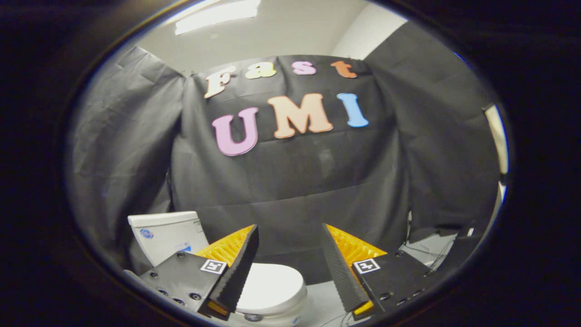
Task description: Open the toilet lid.
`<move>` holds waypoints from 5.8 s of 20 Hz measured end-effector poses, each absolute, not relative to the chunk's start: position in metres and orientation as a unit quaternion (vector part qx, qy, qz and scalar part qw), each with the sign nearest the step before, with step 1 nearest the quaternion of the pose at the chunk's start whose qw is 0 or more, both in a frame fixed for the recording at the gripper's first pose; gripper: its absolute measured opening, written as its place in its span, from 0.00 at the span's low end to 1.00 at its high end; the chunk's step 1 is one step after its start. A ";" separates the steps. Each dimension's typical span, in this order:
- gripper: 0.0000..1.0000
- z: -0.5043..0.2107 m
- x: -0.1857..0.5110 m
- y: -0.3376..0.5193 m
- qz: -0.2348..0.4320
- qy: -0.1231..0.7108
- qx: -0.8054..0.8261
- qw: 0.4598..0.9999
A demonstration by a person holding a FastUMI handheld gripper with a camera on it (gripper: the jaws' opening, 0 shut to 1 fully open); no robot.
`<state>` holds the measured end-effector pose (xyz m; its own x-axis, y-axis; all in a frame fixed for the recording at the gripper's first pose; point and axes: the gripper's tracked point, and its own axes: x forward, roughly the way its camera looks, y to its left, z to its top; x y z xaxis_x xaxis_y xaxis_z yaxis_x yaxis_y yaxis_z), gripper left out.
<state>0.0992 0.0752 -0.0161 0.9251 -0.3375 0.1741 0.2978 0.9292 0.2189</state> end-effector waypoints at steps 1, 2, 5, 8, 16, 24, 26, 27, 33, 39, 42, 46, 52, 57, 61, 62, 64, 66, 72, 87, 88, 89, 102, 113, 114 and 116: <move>0.87 -0.025 0.096 0.080 -0.178 -0.103 0.106 0.973; 0.86 -0.033 0.097 0.084 -0.191 -0.101 0.119 0.969; 0.83 -0.054 0.098 0.093 -0.232 -0.097 0.146 0.957; 0.80 -0.065 0.104 0.101 -0.255 -0.098 0.174 0.946; 0.71 -0.088 0.097 0.127 -0.289 -0.139 0.279 0.905; 0.62 -0.126 0.104 0.146 -0.289 -0.150 0.364 0.873; 0.62 -0.139 0.108 0.154 -0.292 -0.148 0.387 0.862; 0.63 -0.145 0.109 0.159 -0.293 -0.149 0.398 0.856; 0.62 -0.190 0.111 0.180 -0.315 -0.141 0.463 0.817; 0.62 -0.224 0.107 0.190 -0.330 -0.145 0.516 0.777; 0.62 -0.231 0.102 0.191 -0.336 -0.158 0.533 0.760; 0.63 -0.249 0.101 0.195 -0.352 -0.156 0.551 0.740; 0.62 -0.257 0.097 0.199 -0.363 -0.162 0.562 0.725; 0.62 -0.263 0.093 0.203 -0.367 -0.174 0.573 0.712; 0.62 -0.261 0.085 0.203 -0.370 -0.200 0.572 0.704; 0.62 -0.262 0.081 0.202 -0.376 -0.208 0.571 0.700; 0.63 -0.254 0.074 0.199 -0.373 -0.236 0.575 0.689; 0.64 -0.248 0.067 0.196 -0.377 -0.262 0.572 0.680; 0.73 -0.260 0.076 0.206 -0.382 -0.226 0.573 0.689; 0.82 -0.296 0.103 0.211 -0.378 -0.193 0.622 0.658; 0.82 -0.298 0.111 0.214 -0.372 -0.184 0.624 0.662; 0.82 -0.302 0.119 0.218 -0.367 -0.173 0.626 0.666; 0.34 -0.307 0.152 0.233 -0.322 -0.131 0.651 0.675; 0.01 -0.308 0.142 0.233 -0.341 -0.078 0.604 0.716; 0.01 -0.301 0.142 0.235 -0.338 -0.085 0.599 0.721; 0.01 -0.288 0.145 0.236 -0.333 -0.094 0.581 0.737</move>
